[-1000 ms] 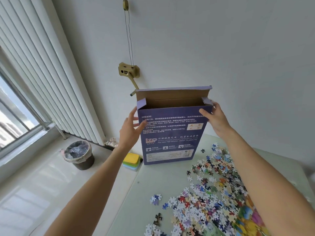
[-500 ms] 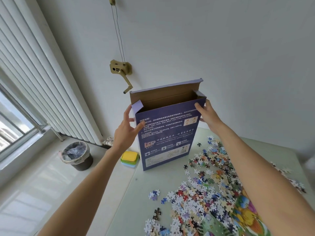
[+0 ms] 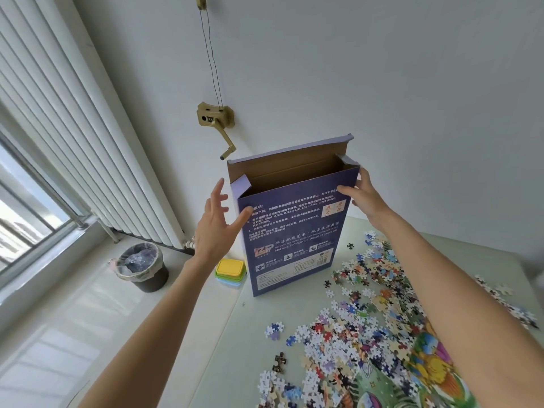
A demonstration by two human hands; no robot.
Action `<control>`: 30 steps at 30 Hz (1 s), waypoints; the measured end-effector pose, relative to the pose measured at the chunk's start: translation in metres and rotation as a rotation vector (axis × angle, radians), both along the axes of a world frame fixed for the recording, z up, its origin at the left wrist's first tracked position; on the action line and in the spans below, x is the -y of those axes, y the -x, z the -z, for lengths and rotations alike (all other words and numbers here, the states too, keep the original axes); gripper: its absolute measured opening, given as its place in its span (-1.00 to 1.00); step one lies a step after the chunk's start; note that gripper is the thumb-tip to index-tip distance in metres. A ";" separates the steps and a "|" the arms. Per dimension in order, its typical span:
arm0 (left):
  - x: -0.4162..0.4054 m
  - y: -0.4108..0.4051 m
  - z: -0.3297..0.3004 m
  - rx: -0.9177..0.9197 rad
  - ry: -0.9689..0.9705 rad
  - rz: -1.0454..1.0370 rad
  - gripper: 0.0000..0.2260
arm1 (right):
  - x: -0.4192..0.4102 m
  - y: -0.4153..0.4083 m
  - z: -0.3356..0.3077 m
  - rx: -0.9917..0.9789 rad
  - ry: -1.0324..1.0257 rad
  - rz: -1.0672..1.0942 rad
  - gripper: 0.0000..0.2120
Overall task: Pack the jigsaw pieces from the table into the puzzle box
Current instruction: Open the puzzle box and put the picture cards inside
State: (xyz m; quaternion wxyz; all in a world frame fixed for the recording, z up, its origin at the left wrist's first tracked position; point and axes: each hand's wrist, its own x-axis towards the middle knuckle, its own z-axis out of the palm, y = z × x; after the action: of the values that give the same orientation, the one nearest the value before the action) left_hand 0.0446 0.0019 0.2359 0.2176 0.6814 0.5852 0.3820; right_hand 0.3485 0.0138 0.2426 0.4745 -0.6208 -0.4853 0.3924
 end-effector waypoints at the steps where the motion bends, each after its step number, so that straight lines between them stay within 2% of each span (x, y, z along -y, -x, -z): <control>1: 0.001 0.001 0.001 0.015 -0.016 0.003 -0.25 | 0.001 0.000 0.001 -0.001 0.000 0.000 -0.44; 6: 0.010 0.001 0.008 0.096 -0.116 -0.030 -0.35 | 0.017 0.005 0.000 0.154 0.005 0.087 -0.42; 11: 0.055 -0.015 0.002 0.319 -0.274 -0.117 -0.65 | 0.057 0.015 0.003 0.351 -0.167 0.245 -0.56; 13: 0.078 -0.027 0.006 0.384 -0.292 -0.053 -0.77 | 0.087 0.018 0.014 0.424 -0.227 0.301 -0.67; 15: 0.102 -0.042 0.016 0.368 -0.217 0.130 -0.81 | 0.127 0.019 0.033 0.503 -0.230 0.323 -0.75; 19: 0.140 -0.072 0.052 0.103 0.006 0.553 -0.81 | 0.213 0.016 0.081 0.680 -0.090 0.254 -0.84; 22: 0.162 -0.100 0.093 -0.160 0.159 0.737 -0.73 | 0.278 0.005 0.127 0.742 0.202 0.187 -0.86; 25: 0.193 -0.133 0.143 -0.424 0.332 0.826 -0.58 | 0.347 -0.008 0.174 0.685 0.547 0.168 -0.63; 27: 0.216 -0.148 0.171 -0.570 0.470 0.825 -0.44 | 0.386 -0.012 0.196 0.695 0.695 0.154 -0.45; 30: 0.248 -0.158 0.205 -0.759 0.574 0.767 -0.26 | 0.430 -0.015 0.217 0.658 0.867 0.161 -0.22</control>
State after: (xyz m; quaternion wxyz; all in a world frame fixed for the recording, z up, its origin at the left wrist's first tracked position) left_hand 0.2025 -0.2460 0.0307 0.2906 0.8463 0.4144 -0.1660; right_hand 0.3636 -0.4158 0.0259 0.0272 -0.8843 -0.3531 0.3042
